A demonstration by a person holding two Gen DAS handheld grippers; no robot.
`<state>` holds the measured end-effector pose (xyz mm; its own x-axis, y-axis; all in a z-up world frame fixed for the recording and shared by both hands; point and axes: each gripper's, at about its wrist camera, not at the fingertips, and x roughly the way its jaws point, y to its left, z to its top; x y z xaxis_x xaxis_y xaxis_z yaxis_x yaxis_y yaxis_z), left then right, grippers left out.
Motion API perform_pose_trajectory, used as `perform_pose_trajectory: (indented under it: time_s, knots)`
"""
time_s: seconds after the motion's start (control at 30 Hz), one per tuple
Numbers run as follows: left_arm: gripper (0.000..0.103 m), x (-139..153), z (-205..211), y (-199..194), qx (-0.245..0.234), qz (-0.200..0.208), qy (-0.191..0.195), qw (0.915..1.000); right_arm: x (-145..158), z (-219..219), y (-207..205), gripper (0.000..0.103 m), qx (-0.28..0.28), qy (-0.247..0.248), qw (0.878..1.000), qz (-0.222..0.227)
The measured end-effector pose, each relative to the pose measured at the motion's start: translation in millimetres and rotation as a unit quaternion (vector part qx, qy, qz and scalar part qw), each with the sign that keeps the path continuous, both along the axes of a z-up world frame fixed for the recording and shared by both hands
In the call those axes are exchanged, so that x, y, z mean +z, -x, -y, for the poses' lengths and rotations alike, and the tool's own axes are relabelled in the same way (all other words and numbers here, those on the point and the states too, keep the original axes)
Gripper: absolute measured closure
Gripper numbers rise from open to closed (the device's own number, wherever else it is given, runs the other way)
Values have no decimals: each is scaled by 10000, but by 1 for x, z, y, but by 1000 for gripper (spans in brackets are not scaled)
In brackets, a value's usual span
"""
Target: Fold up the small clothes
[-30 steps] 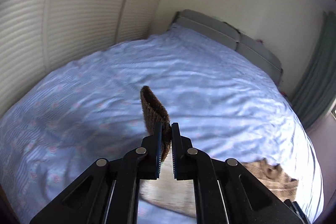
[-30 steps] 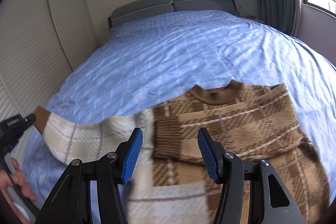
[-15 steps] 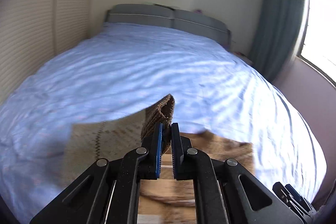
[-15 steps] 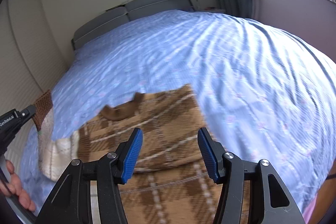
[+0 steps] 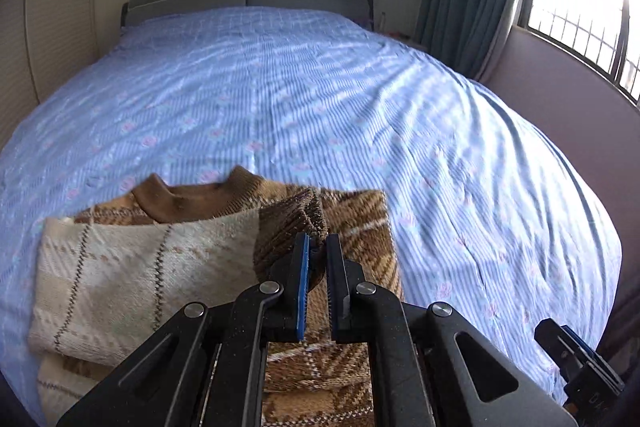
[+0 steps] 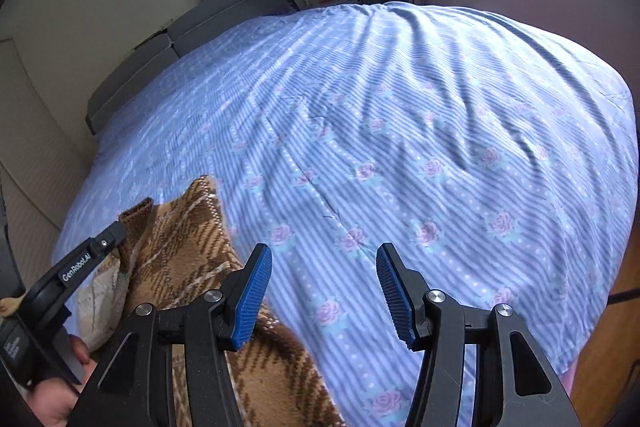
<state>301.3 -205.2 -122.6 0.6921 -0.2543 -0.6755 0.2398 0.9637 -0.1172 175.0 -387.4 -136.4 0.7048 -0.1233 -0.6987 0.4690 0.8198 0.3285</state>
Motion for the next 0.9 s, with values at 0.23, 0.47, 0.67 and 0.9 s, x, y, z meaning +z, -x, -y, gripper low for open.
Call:
perform_pose_trajectory:
  time_s: [0.23, 0.47, 0.67, 0.9]
  knots:
    - [93, -17, 7, 7, -113, -155, 27, 9998, -15, 4, 2, 47, -20, -127, 9999, -73]
    - [93, -20, 20, 8, -303, -318, -52, 9990, -19, 2, 1, 47, -15, -172, 9998, -112]
    - [70, -8, 2, 22, -216, -180, -210, 9994, -14, -4, -2, 47, 90, -208, 9997, -105]
    - [43, 8, -66, 38, 170, -39, -269, 9995, 3, -37, -12, 47, 442, 23, 9990, -15]
